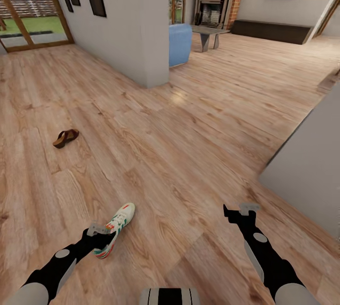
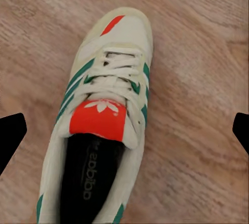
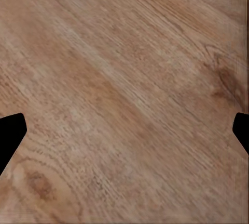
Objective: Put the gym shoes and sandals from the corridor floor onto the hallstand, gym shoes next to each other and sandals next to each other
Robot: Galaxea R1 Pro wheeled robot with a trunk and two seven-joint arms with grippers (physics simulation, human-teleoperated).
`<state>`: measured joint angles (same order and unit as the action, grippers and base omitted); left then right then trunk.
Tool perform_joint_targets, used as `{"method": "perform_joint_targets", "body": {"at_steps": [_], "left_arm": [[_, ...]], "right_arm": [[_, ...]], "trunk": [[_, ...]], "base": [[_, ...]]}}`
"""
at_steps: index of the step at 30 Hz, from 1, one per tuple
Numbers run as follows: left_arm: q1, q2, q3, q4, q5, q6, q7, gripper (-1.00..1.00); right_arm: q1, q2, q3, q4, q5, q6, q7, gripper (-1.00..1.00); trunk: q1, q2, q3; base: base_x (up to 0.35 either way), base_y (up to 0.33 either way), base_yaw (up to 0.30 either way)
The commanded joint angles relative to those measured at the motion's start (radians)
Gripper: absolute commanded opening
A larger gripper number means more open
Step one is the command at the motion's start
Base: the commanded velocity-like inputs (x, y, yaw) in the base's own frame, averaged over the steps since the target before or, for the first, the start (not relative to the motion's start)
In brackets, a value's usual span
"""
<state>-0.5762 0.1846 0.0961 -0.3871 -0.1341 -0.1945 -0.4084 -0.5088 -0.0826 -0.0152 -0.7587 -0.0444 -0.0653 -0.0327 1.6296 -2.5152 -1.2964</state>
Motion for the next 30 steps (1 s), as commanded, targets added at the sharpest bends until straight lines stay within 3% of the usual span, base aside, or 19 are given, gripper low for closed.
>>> {"method": "perform_joint_targets", "body": {"at_steps": [1,8,30], "left_arm": [[0.0,-0.001,0.009,0.001,-0.01,-0.005,-0.006,1.0],[0.003,-0.002,0.01,0.001,-0.009,-0.012,-0.006,1.0],[0.005,-0.002,0.007,0.001,-0.009,-0.016,-0.006,1.0]], "right_arm": [[-0.001,0.0,0.001,0.0,-0.005,-0.003,-0.003,1.0],[-0.001,0.0,0.001,0.0,-0.005,-0.002,-0.003,1.0],[-0.001,0.0,0.001,-0.001,-0.005,-0.002,-0.003,1.0]], "trunk": [[0.0,0.0,-0.001],[0.0,0.0,-0.001],[0.0,0.0,-0.001]], "base": [[0.176,0.148,-0.143],[0.163,0.142,-0.062],[0.01,0.022,-0.003]]}}
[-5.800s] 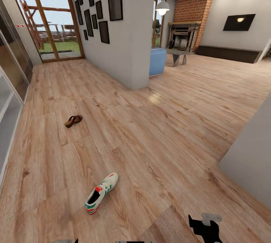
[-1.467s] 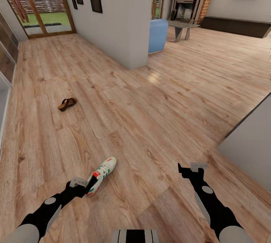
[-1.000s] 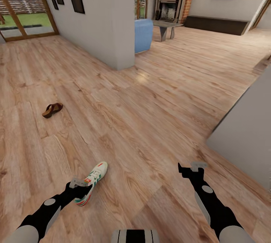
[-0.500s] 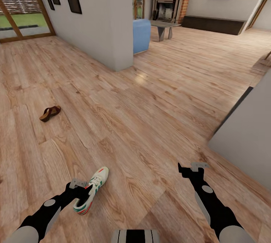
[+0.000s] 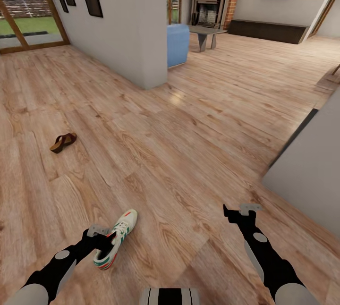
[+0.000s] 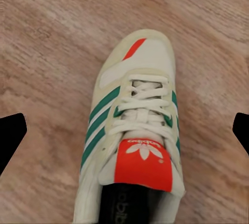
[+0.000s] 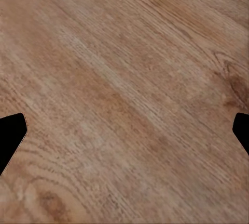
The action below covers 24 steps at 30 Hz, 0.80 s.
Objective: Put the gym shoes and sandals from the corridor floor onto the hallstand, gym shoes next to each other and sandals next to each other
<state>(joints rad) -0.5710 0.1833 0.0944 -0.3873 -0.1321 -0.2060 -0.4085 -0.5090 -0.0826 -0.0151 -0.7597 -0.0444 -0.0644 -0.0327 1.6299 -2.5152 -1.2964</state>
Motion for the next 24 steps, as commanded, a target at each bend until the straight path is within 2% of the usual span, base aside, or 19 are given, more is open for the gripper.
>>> {"method": "perform_joint_targets", "body": {"at_steps": [1,10,24], "left_arm": [[0.0,0.0,0.008,0.001,-0.011,-0.005,-0.006,1.0],[0.0,0.003,0.009,0.008,-0.012,-0.007,-0.006,1.0],[0.002,0.006,0.006,0.002,-0.015,-0.009,-0.006,1.0]], "right_arm": [[0.0,0.0,0.001,0.0,-0.005,-0.003,-0.003,1.0],[0.0,0.0,0.001,0.0,-0.005,-0.003,-0.003,1.0],[0.0,0.001,0.001,-0.016,-0.005,-0.002,-0.003,1.0]], "trunk": [[0.0,0.0,-0.001],[0.0,0.0,-0.001],[0.0,0.0,-0.001]], "base": [[0.0,0.127,-0.006],[0.0,0.124,-0.099],[0.0,0.012,-0.026]]}}
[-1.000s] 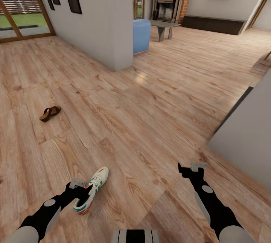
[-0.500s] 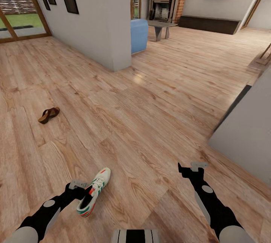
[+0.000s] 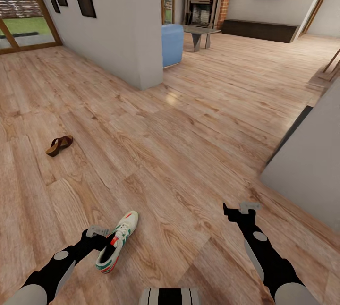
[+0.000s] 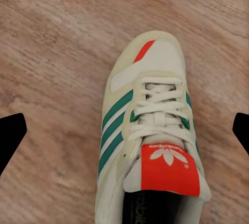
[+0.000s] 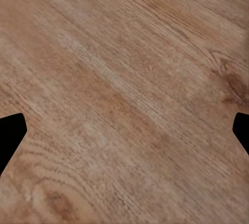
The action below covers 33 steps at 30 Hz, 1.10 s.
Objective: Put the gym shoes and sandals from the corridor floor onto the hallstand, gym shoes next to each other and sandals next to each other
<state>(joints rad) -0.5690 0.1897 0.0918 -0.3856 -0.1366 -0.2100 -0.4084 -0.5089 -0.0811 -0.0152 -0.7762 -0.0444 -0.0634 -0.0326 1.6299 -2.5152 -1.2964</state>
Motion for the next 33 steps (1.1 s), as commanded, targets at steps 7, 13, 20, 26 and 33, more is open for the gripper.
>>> {"method": "perform_joint_targets", "body": {"at_steps": [7,13,20,26,33], "left_arm": [[0.0,0.0,0.009,-0.001,-0.011,-0.005,-0.006,1.0],[0.0,0.0,0.008,-0.001,-0.011,-0.006,-0.006,1.0],[0.0,0.001,0.008,-0.001,-0.012,-0.006,-0.006,1.0],[0.0,0.001,0.008,-0.001,-0.021,-0.005,-0.006,1.0],[0.0,0.001,0.008,-0.003,-0.031,-0.006,-0.006,1.0]], "right_arm": [[0.0,0.0,0.0,-0.002,-0.005,-0.003,-0.003,1.0],[0.0,0.0,0.0,-0.004,-0.005,-0.003,-0.004,1.0],[0.0,0.001,-0.002,-0.014,-0.007,0.018,-0.004,1.0],[-0.001,0.001,-0.004,-0.146,-0.008,0.161,-0.004,1.0],[0.0,0.002,-0.004,-0.386,-0.008,0.346,-0.004,1.0]], "trunk": [[0.002,-0.001,-0.019],[0.004,-0.003,-0.049],[0.007,-0.004,-0.087],[0.01,-0.005,-0.116],[0.01,-0.005,-0.126]], "base": [[0.0,0.0,-0.001],[0.0,0.0,0.0],[0.0,0.0,0.0],[0.0,0.0,0.0],[0.0,0.0,0.0]]}}
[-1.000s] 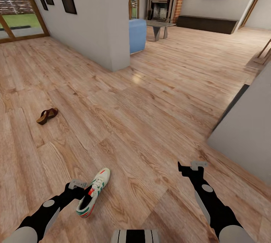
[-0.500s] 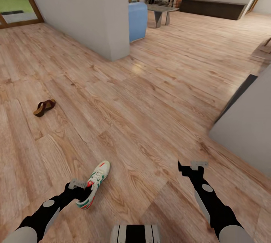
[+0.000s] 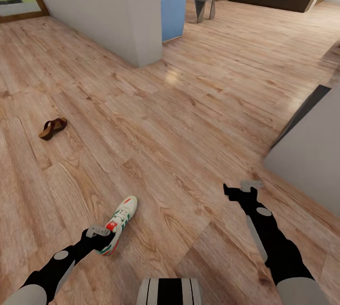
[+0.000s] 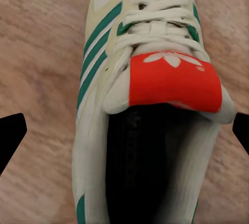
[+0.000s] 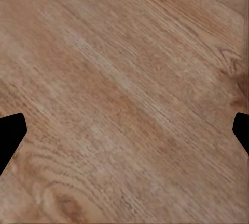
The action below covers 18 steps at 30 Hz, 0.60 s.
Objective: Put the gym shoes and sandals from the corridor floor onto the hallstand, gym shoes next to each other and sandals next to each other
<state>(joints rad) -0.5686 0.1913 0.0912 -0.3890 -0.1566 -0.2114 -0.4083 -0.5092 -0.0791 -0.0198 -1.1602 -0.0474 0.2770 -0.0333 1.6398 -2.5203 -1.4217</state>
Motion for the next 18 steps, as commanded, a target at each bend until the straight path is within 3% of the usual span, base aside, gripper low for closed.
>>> {"method": "perform_joint_targets", "body": {"at_steps": [1,2,3,9,18], "left_arm": [[-0.001,0.0,0.008,0.0,-0.011,-0.005,-0.006,1.0],[-0.001,0.0,0.008,0.0,-0.012,-0.005,-0.006,1.0],[-0.001,0.0,0.008,0.0,-0.012,-0.005,-0.006,1.0],[-0.001,0.005,0.008,0.0,-0.012,-0.004,-0.005,1.0],[-0.001,0.011,0.008,0.003,-0.023,-0.004,-0.004,1.0]], "right_arm": [[0.0,0.0,0.001,-0.026,-0.005,0.019,-0.003,1.0],[0.0,0.001,0.002,-0.108,-0.006,0.054,-0.003,1.0],[0.0,0.002,0.003,-0.124,-0.006,0.06,-0.003,1.0],[0.001,0.002,0.003,-0.14,-0.006,0.068,-0.004,1.0],[0.004,0.002,0.001,-0.114,-0.006,0.07,-0.003,1.0]], "trunk": [[0.0,0.0,-0.001],[0.0,0.0,-0.002],[0.0,0.0,-0.002],[0.0,0.0,-0.002],[0.002,-0.001,-0.024]], "base": [[0.0,0.0,0.0],[0.0,0.0,0.0],[0.0,0.0,0.0],[0.0,0.0,0.0],[0.0,0.0,0.0]]}}
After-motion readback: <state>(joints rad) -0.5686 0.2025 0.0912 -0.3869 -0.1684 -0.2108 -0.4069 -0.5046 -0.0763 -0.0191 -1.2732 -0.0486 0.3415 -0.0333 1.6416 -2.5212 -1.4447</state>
